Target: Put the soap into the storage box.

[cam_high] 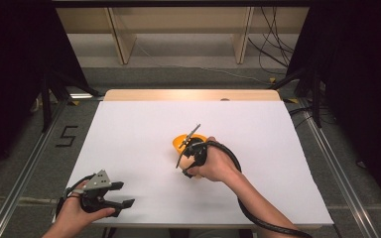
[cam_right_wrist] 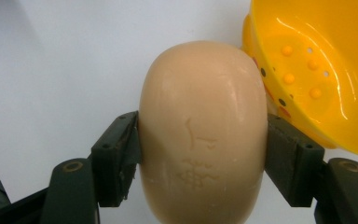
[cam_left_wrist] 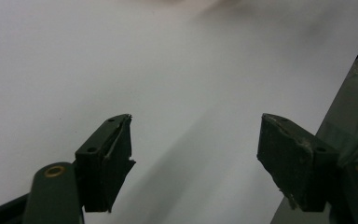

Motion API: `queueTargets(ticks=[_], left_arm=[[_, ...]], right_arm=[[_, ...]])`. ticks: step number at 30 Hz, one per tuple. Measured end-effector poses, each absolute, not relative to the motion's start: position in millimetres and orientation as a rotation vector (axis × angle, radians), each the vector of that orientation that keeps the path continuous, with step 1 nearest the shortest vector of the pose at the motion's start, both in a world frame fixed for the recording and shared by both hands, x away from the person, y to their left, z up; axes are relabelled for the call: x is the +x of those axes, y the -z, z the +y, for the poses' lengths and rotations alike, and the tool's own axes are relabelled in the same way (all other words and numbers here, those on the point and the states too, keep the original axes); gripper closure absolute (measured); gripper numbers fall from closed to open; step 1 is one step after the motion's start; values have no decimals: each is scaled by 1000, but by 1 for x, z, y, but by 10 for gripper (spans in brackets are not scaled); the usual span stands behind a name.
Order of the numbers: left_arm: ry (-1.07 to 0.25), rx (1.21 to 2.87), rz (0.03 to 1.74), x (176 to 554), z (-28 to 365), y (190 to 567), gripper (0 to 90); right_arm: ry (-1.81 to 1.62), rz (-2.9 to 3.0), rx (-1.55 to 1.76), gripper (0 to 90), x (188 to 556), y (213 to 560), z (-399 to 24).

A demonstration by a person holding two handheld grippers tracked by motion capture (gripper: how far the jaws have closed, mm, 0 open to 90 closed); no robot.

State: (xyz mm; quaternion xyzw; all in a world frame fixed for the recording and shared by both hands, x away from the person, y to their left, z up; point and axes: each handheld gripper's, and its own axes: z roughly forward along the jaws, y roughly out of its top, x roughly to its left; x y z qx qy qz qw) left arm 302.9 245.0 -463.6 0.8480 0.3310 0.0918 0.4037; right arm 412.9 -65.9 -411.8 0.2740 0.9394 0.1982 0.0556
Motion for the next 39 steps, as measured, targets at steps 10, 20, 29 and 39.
queueTargets(ticks=[10,20,29,39], left_arm=[[-227,2119,853,302,244,464,257],[-238,2136,838,303,246,463,257],[-244,2147,815,304,247,462,257],[-232,2106,824,303,245,463,257]], right_arm=[[-621,2827,835,337,414,409,-67],[-635,2811,862,338,416,407,-69],[-632,2791,867,338,422,402,-70],[-609,2793,830,338,429,397,-71]])
